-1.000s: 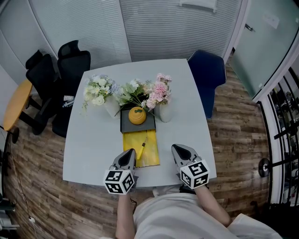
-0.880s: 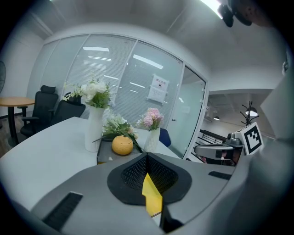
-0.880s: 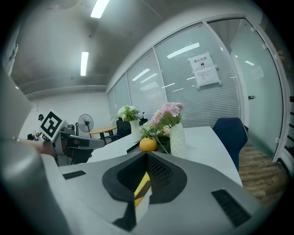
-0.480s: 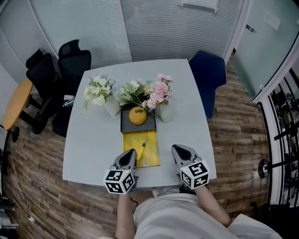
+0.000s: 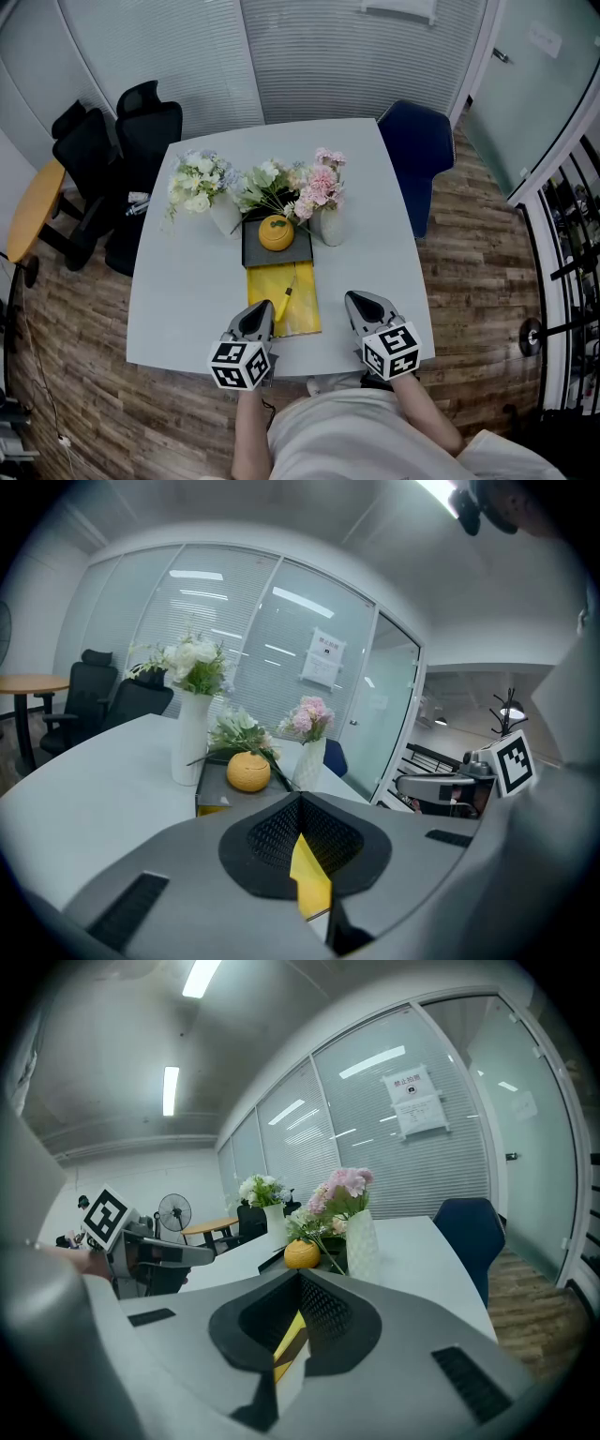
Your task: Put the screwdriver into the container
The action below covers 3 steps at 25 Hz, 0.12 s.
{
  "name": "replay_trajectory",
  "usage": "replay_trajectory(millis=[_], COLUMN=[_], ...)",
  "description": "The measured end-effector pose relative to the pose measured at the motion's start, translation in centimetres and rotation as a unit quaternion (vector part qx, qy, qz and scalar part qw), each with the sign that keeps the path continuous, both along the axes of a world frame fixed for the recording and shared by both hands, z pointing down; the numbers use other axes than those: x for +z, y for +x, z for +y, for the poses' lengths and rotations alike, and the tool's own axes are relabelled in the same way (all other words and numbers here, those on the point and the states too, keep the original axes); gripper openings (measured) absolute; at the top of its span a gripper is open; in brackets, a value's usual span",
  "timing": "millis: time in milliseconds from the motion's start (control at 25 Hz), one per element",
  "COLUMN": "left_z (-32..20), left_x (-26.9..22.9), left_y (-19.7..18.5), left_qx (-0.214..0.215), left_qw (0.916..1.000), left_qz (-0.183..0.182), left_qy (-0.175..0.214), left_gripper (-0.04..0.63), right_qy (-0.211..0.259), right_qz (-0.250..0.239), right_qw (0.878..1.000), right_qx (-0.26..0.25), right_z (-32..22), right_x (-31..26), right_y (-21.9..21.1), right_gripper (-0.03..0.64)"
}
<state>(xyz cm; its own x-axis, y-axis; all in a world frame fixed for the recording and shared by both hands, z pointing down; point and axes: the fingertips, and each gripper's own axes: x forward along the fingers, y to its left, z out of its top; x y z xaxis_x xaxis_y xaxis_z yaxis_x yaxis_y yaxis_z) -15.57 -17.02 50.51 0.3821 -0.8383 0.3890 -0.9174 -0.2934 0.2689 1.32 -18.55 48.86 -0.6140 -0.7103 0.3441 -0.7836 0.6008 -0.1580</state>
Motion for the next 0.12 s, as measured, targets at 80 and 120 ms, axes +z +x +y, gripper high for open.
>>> replay_trajectory(millis=[80, 120], left_z=[0.01, 0.01], left_x=[0.07, 0.10], left_y=[0.01, 0.02], left_qx=[0.000, 0.000], left_qw=[1.0000, 1.0000], left_qz=[0.000, 0.000], left_qy=[-0.001, -0.001], left_gripper=[0.006, 0.006], right_qy=[0.000, 0.000], right_qz=[0.000, -0.001], right_qw=[1.000, 1.000], right_qx=[0.000, 0.000], right_z=[0.00, 0.00], right_x=[0.01, 0.02], right_y=[0.04, 0.06], right_gripper=[0.015, 0.015])
